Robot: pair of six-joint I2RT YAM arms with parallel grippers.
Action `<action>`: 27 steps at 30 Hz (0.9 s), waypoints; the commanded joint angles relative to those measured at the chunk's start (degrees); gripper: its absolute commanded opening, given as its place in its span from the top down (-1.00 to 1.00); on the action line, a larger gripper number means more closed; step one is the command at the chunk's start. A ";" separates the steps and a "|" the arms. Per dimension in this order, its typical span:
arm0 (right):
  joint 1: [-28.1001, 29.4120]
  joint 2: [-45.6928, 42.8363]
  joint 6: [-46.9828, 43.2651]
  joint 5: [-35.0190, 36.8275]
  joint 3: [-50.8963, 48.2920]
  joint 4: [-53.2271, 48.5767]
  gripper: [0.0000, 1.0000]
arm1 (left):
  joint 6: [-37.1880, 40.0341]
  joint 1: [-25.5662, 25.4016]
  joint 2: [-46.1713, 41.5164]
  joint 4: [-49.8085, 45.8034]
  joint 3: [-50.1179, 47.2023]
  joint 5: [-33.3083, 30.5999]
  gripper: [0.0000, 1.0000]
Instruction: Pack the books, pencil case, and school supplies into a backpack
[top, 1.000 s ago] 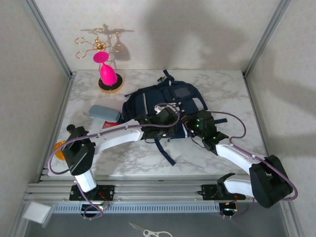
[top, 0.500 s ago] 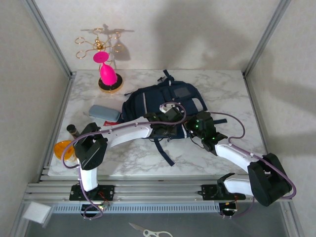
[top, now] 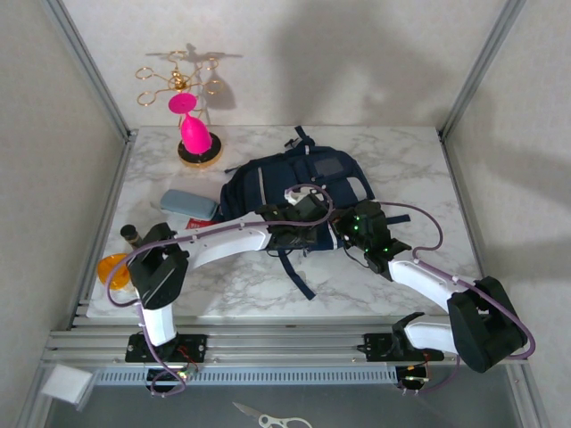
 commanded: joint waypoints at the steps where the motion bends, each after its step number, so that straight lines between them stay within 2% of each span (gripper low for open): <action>1: -1.46 -1.65 -1.69 -3.17 0.84 3.89 1.00 | -0.63 1.65 -4.16 0.44 -2.12 0.44 1.00; 7: -5.59 -2.94 -3.34 -6.31 0.56 2.76 1.00 | 1.10 4.15 -7.72 2.10 -8.06 6.53 1.00; 12: -6.56 -2.41 -5.72 -8.17 2.27 1.21 1.00 | 4.41 5.90 -9.08 3.05 -10.39 11.75 1.00; 15: -6.56 -0.85 -5.85 -10.27 2.81 2.32 1.00 | 5.62 5.90 -8.85 7.09 -10.45 18.67 0.71; 16: -6.53 -0.51 -5.68 -10.51 2.75 2.70 1.00 | 5.95 5.88 -8.30 6.87 -9.69 18.95 0.63; 21: -6.51 -0.28 -5.13 -10.57 2.10 3.67 1.00 | 7.42 5.58 -5.86 1.21 -6.38 9.88 0.34; 24: -6.52 -0.10 -5.05 -10.47 2.04 3.75 1.00 | 9.06 4.07 -5.23 0.76 -5.62 7.91 0.17; 27: -6.47 0.24 -4.78 -10.63 1.96 4.24 1.00 | 9.61 2.94 -3.99 0.04 -5.24 6.01 0.13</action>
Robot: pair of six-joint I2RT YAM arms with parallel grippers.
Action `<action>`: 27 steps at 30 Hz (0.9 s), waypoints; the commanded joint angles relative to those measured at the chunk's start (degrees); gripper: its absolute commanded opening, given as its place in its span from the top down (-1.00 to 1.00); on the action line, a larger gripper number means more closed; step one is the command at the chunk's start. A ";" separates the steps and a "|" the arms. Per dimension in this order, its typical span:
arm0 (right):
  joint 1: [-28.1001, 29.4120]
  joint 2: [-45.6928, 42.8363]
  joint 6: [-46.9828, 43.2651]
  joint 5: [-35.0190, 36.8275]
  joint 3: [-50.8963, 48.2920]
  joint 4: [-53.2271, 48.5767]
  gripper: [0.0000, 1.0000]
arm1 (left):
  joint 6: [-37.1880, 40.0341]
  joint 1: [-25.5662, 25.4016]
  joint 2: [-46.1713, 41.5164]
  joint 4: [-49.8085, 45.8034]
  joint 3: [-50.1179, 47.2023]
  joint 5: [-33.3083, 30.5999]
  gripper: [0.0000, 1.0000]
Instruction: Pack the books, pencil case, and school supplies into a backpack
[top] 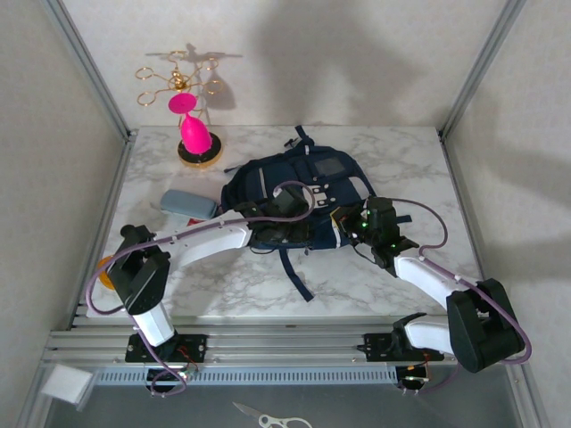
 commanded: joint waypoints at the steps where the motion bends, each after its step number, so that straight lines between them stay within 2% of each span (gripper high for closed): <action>1: -0.31 0.28 -0.58 -1.08 1.71 4.89 1.00 | 1.90 -1.60 1.74 -3.04 1.61 -4.58 0.13; 5: -0.31 0.52 -0.34 -0.98 1.94 4.85 1.00 | -0.08 -3.12 2.72 -3.25 1.83 -7.60 0.24; 7: -0.26 0.66 0.21 -1.22 1.80 5.47 1.00 | -3.22 -3.67 3.49 -4.37 1.99 -11.26 0.25; 9: -0.34 0.86 0.63 -1.28 1.80 5.73 1.00 | -5.16 -3.94 4.41 -4.26 1.85 -11.95 0.28; 11: -0.30 1.02 0.85 -1.24 1.82 5.72 1.00 | -6.77 -4.82 4.56 -2.85 1.25 -12.46 0.43; 16: -0.26 1.01 1.11 -1.25 1.75 6.30 1.00 | -7.44 -5.72 7.25 -0.10 2.43 -9.66 0.46; 20: -0.19 0.62 1.53 -1.21 1.27 6.87 1.00 | -9.09 -5.71 8.88 -1.52 4.17 -14.86 0.56; 27: -0.85 0.29 -0.41 -0.81 1.68 4.05 1.00 | -8.76 -4.88 4.59 2.69 3.28 -10.76 0.83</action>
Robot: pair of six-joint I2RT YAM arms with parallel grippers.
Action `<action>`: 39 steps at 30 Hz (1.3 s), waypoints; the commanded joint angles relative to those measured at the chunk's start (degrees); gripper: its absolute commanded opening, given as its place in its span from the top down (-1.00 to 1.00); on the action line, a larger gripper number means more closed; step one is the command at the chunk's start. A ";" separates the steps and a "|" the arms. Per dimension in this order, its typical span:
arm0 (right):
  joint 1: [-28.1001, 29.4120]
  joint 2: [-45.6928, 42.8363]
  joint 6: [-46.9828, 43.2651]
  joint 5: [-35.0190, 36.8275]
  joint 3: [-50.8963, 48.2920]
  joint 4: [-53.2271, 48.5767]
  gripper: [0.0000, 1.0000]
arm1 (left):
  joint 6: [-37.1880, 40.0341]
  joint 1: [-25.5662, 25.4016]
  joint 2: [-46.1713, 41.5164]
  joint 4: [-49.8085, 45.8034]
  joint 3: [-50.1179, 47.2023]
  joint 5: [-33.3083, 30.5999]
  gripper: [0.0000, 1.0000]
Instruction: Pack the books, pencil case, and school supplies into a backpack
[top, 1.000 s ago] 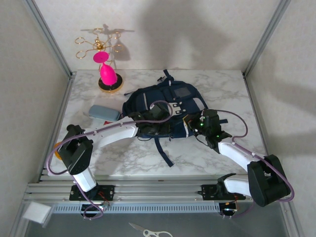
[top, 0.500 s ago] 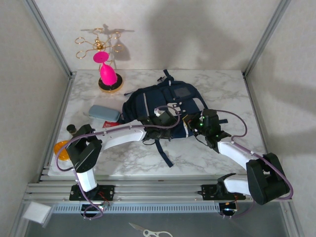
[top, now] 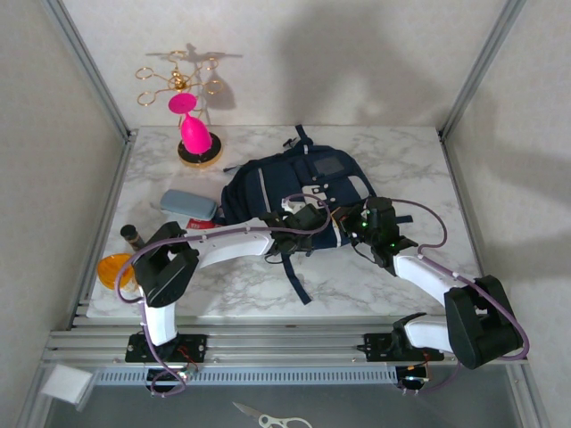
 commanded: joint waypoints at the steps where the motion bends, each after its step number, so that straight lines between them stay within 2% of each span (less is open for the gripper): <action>1: -0.83 -1.17 -1.64 -0.53 1.44 3.30 1.00 | -0.40 0.20 -4.37 3.96 0.33 1.49 0.88; 4: -2.55 -1.78 -2.37 -1.16 0.81 2.58 1.00 | 0.41 1.20 -7.33 4.16 -1.12 3.37 1.00; 10: -7.85 0.73 -7.62 -5.84 2.87 1.22 1.00 | 3.50 3.39 -13.12 6.55 -6.00 10.39 1.00; 13: -12.19 5.07 -12.54 -9.21 6.33 -0.36 1.00 | 4.97 4.64 -14.31 5.96 -7.58 13.98 1.00; 17: -15.81 11.59 -14.71 -14.63 10.39 1.38 1.00 | 5.73 5.57 -14.66 5.28 -8.83 15.15 1.00; 22: -18.36 18.02 -19.04 -14.06 19.48 -3.18 1.00 | 6.24 5.68 -14.86 9.79 -10.84 19.79 1.00; 23: -18.27 18.52 -19.38 -14.73 20.29 -3.19 1.00 | 6.05 5.68 -15.06 11.57 -11.41 20.47 1.00; 24: -17.84 18.55 -19.91 -15.37 20.73 -3.50 0.89 | 5.86 5.68 -14.94 13.43 -11.63 21.01 1.00; 28: -14.81 13.38 -23.64 -12.87 19.97 -12.65 0.22 | 5.57 5.68 -12.56 16.89 -9.40 21.72 1.00; 31: -13.96 6.53 -23.64 -8.06 15.78 -20.00 -0.05 | 4.84 5.68 -11.65 19.07 -8.61 22.06 1.00; 33: -12.67 1.94 -20.71 -7.17 11.74 -20.61 -0.15 | 4.51 5.68 -11.36 20.55 -8.70 23.19 1.00; 35: -9.03 -0.82 -16.58 -7.90 9.04 -18.41 -0.19 | 4.80 5.59 -11.29 20.58 -8.42 23.77 1.00; 37: -5.15 -1.20 -11.63 -8.42 7.59 -15.70 -0.14 | 5.50 5.40 -11.67 20.55 -8.57 23.49 1.00; 39: -1.50 -0.46 -6.44 -8.33 6.12 -10.86 0.01 | 6.21 5.24 -12.11 19.98 -8.94 22.64 1.00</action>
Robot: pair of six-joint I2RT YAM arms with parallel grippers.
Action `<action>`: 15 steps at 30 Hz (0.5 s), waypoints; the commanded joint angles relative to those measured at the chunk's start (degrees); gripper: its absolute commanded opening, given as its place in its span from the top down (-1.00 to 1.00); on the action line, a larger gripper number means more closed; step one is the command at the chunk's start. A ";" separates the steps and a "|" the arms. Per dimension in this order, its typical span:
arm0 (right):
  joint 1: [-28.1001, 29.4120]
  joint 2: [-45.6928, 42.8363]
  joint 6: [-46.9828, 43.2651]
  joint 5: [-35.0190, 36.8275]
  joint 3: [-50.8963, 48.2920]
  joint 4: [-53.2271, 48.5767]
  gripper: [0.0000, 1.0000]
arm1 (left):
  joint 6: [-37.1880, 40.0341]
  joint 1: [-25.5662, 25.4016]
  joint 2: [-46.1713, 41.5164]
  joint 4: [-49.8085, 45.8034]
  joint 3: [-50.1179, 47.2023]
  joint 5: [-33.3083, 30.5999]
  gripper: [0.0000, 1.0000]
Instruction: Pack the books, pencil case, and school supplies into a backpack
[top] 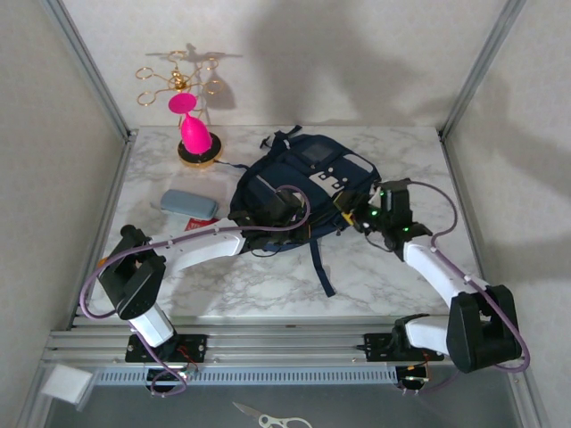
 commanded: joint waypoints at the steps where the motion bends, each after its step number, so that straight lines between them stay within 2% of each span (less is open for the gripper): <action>1: 5.14 1.56 9.76 1.88 -2.57 4.78 0.02 | 1.32 -0.51 -0.93 2.58 1.65 1.12 1.00; 4: 8.92 4.48 14.14 6.70 -1.70 8.24 0.02 | 1.73 -0.51 -1.19 3.07 0.92 1.17 1.00; 7: 10.23 9.85 17.15 5.49 0.68 13.29 0.12 | 1.85 -0.51 -1.09 3.77 0.91 1.77 1.00; 10: 11.31 12.33 18.67 7.81 1.56 14.83 0.40 | 2.68 -0.60 -1.06 4.00 1.02 2.10 1.00; 12: 11.01 12.65 19.21 9.91 0.91 14.64 0.67 | 3.36 -0.47 -1.05 2.80 1.38 0.92 1.00; 15: 9.71 11.36 16.02 11.91 1.10 12.17 0.95 | 4.18 -0.42 -1.89 -0.23 1.50 -2.23 1.00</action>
